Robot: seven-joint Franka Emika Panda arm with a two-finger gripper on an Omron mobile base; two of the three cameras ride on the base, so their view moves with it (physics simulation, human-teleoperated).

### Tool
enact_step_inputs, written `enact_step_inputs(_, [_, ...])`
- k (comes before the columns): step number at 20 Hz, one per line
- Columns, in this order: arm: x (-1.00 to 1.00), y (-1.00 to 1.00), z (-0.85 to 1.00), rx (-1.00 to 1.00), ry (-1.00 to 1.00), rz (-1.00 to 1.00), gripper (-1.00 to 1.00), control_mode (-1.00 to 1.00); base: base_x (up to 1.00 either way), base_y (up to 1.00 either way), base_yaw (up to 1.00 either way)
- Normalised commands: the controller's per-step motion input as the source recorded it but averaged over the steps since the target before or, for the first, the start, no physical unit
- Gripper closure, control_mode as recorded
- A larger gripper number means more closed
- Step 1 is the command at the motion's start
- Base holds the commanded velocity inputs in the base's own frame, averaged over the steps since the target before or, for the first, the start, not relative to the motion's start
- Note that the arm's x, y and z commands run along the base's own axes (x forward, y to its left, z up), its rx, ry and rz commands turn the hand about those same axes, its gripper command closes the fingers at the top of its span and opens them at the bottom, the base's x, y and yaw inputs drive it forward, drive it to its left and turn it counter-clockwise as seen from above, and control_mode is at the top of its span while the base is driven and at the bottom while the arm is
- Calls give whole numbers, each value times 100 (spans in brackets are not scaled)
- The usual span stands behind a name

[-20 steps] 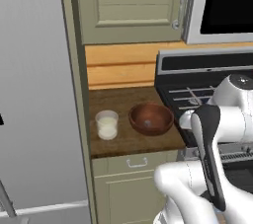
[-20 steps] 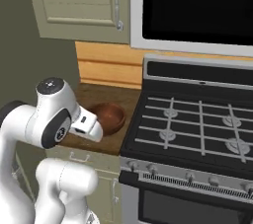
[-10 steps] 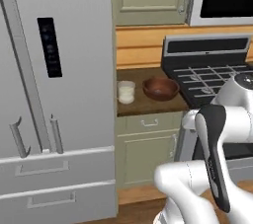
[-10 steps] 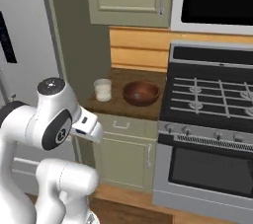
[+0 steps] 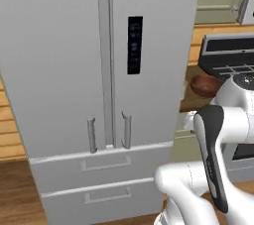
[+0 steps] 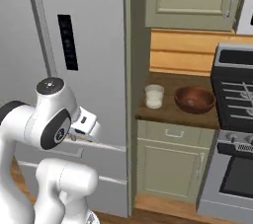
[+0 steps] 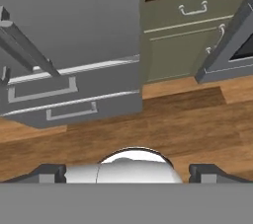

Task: Grab a lemon wedge from the fridge and one ice cube from the ice bowl, and put them in the glass of lemonade.

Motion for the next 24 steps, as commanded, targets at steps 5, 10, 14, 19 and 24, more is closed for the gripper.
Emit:
enact_step_inputs(5, [0, 0, 0, 0, 0, 0, -100, 100, 43, 95, 0])
enact_step_inputs(10, [0, 0, 0, 0, 0, 0, -100, 100, 23, 31, 0])
enact_step_inputs(14, [0, 0, 0, 0, 0, 0, -100, 100, -58, 5, 2])
enact_step_inputs(19, [0, 0, 0, 0, 0, 0, -100, 100, -66, 51, 13])
enact_step_inputs(24, [0, 0, 0, 0, 0, 0, -100, 100, -56, 35, 15])
